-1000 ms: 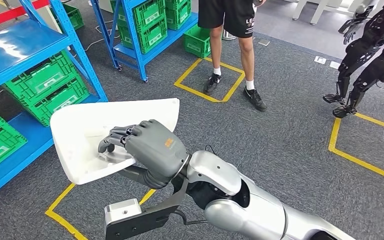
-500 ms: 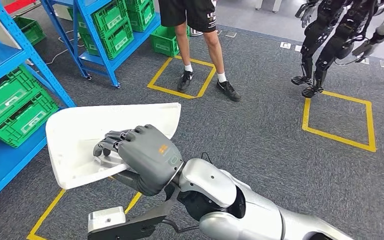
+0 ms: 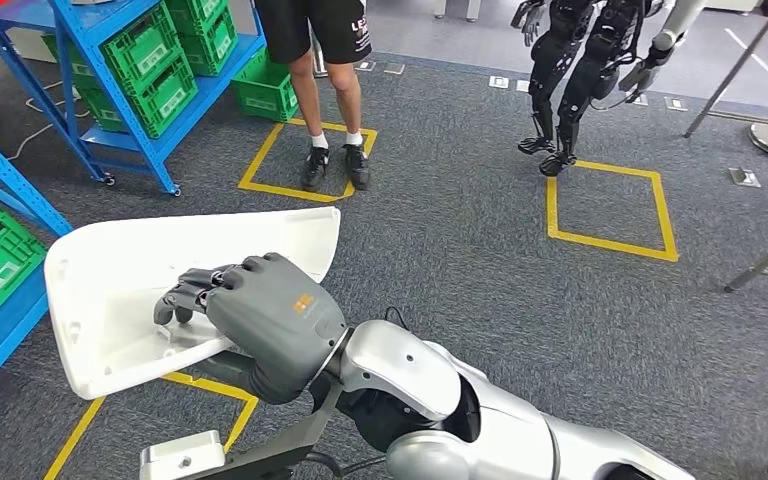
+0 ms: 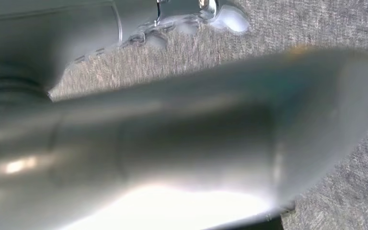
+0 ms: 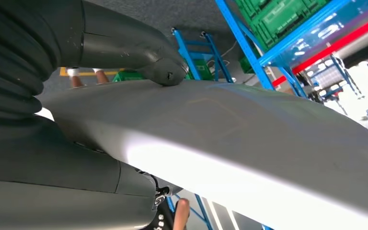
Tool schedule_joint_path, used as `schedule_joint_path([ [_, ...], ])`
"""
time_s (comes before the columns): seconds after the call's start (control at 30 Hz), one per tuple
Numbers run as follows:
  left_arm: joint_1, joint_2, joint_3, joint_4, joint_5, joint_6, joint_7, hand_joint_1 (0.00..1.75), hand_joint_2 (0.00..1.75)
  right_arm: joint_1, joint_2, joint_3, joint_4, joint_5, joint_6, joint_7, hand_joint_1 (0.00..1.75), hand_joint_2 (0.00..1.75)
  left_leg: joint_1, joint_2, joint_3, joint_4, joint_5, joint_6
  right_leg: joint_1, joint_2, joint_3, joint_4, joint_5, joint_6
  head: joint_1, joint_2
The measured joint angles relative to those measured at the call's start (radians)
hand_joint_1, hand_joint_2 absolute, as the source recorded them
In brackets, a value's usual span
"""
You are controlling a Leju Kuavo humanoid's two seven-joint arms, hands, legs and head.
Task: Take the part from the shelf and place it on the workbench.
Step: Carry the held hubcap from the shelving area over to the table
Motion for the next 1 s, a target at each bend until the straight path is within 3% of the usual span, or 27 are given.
schedule_joint_path([
  [0.07,0.001,0.0,0.008,0.0,0.012,0.0,0.007,0.0,0.0,0.001,0.008,-0.008,-0.001,0.003,0.025,-0.007,1.75,1.75,-0.002,0.025,-0.002,-0.002,0.003,0.01,0.002,-0.054,-0.045,0.096,-0.055,0.007,0.005,0.0],
  [0.13,0.003,0.0,0.018,0.0,0.019,0.0,0.015,0.0,0.0,0.005,0.014,-0.017,0.001,0.006,0.04,-0.01,1.75,1.75,-0.005,0.052,-0.005,-0.001,0.002,0.014,0.0,-0.072,-0.105,0.225,-0.112,0.012,0.006,0.0],
  [0.17,0.004,0.0,0.022,0.0,0.02,0.0,0.017,0.0,0.0,0.007,0.014,-0.022,0.003,0.006,0.044,-0.012,1.75,1.75,-0.005,0.066,-0.006,-0.001,0.002,0.014,0.0,-0.074,-0.118,0.258,-0.119,0.013,0.006,0.0],
  [0.2,0.003,0.0,0.024,0.0,0.02,0.0,0.017,0.0,0.0,0.008,0.014,-0.027,0.005,0.007,0.047,-0.013,1.75,1.75,-0.006,0.079,-0.007,0.0,0.002,0.014,0.0,-0.077,-0.112,0.253,-0.108,0.012,0.006,0.0],
  [0.23,0.002,-0.002,0.025,0.0,0.02,0.0,0.018,0.0,0.0,0.008,0.014,-0.033,0.006,0.006,0.048,-0.015,1.75,1.75,-0.006,0.092,-0.006,0.0,0.001,0.013,0.0,-0.083,-0.083,0.204,-0.082,0.01,0.006,0.0],
  [0.33,0.0,-0.006,0.028,0.0,0.012,0.0,0.025,0.0,0.0,0.0,0.014,-0.05,0.012,0.005,0.047,-0.022,1.75,1.75,-0.012,0.12,-0.003,0.003,-0.004,0.004,0.009,-0.129,0.024,0.014,-0.019,-0.007,0.006,0.0],
  [0.37,-0.001,-0.006,0.028,0.0,0.006,0.0,0.031,0.0,0.0,-0.002,0.013,-0.057,0.015,0.005,0.045,-0.023,1.75,1.75,-0.014,0.128,-0.002,0.003,-0.006,-0.001,0.012,-0.136,0.036,-0.012,-0.015,-0.014,0.005,0.0],
  [0.43,-0.006,-0.007,0.028,0.0,-0.011,0.0,0.048,0.0,0.0,-0.003,0.009,-0.073,0.022,0.006,0.039,-0.023,1.75,1.75,-0.015,0.144,0.002,0.0,-0.007,-0.011,0.015,-0.122,0.035,-0.022,-0.014,-0.025,0.004,0.0],
  [0.47,-0.011,-0.008,0.028,-0.001,-0.02,0.0,0.057,0.0,0.0,-0.002,0.006,-0.081,0.025,0.007,0.036,-0.023,1.75,1.75,-0.014,0.14,0.002,0.002,-0.01,-0.017,0.013,-0.113,0.035,-0.025,-0.011,-0.031,0.004,0.0],
  [0.53,-0.021,-0.013,0.026,-0.003,-0.039,0.0,0.074,0.0,0.0,-0.001,0.0,-0.092,0.031,0.009,0.03,-0.023,1.75,1.75,-0.011,0.098,-0.015,0.044,-0.041,-0.026,0.006,-0.095,0.037,-0.033,-0.004,-0.041,0.003,0.0],
  [0.6,-0.029,-0.021,0.021,-0.003,-0.055,0.0,0.094,0.0,0.0,0.005,-0.007,-0.097,0.042,0.011,0.024,-0.025,1.75,1.75,-0.008,0.048,-0.066,0.158,-0.101,-0.032,0.001,-0.077,0.038,-0.035,0.0,-0.047,0.001,0.0],
  [0.67,-0.035,-0.031,0.014,-0.003,-0.069,0.0,0.111,0.0,0.0,0.019,-0.017,-0.101,0.057,0.015,0.02,-0.026,1.75,1.75,-0.007,0.035,-0.116,0.261,-0.133,-0.035,0.001,-0.052,0.038,-0.035,0.0,-0.047,0.001,0.0],
  [0.7,-0.037,-0.036,0.011,-0.003,-0.074,0.0,0.117,0.0,0.0,0.027,-0.022,-0.103,0.064,0.018,0.019,-0.026,1.75,1.75,-0.006,0.033,-0.122,0.266,-0.12,-0.036,0.0,-0.038,0.038,-0.034,0.001,-0.046,0.001,0.0],
  [0.77,-0.044,-0.044,0.003,-0.003,-0.079,0.0,0.125,0.0,0.0,0.035,-0.031,-0.105,0.071,0.026,0.016,-0.027,1.75,1.75,-0.001,0.018,-0.085,0.171,-0.049,-0.036,-0.002,-0.01,0.038,-0.03,0.001,-0.041,0.001,0.0],
  [0.8,-0.048,-0.048,0.0,-0.003,-0.082,0.0,0.128,0.0,0.0,0.037,-0.034,-0.106,0.074,0.031,0.012,-0.029,1.75,1.75,0.003,-0.006,-0.058,0.107,-0.019,-0.037,-0.003,0.003,0.036,-0.026,0.0,-0.036,0.0,0.0],
  [0.83,-0.051,-0.053,-0.004,-0.003,-0.085,0.0,0.13,0.0,0.0,0.037,-0.038,-0.107,0.075,0.036,0.009,-0.031,1.75,1.75,0.006,-0.029,-0.034,0.055,-0.002,-0.036,-0.003,0.015,0.033,-0.022,0.0,-0.03,0.0,0.0],
  [0.9,-0.059,-0.061,-0.01,-0.003,-0.091,0.0,0.137,0.0,0.0,0.041,-0.048,-0.11,0.077,0.045,0.002,-0.037,1.75,1.75,0.005,-0.054,-0.018,0.017,-0.001,-0.028,-0.006,0.037,0.023,-0.02,0.004,-0.014,-0.001,0.0],
  [0.97,-0.065,-0.067,-0.014,-0.004,-0.093,0.0,0.141,0.0,0.0,0.046,-0.059,-0.115,0.078,0.051,-0.002,-0.042,1.75,1.75,0.003,-0.034,-0.017,0.012,0.003,-0.012,-0.01,0.052,0.015,-0.022,0.01,0.001,-0.002,0.0],
  [1.0,-0.067,-0.069,-0.016,-0.005,-0.094,0.0,0.142,0.0,0.0,0.047,-0.064,-0.118,0.078,0.053,-0.006,-0.044,1.75,1.75,0.003,-0.021,-0.016,0.01,0.005,-0.003,-0.009,0.037,0.008,-0.012,0.004,0.005,0.0,0.0],
])
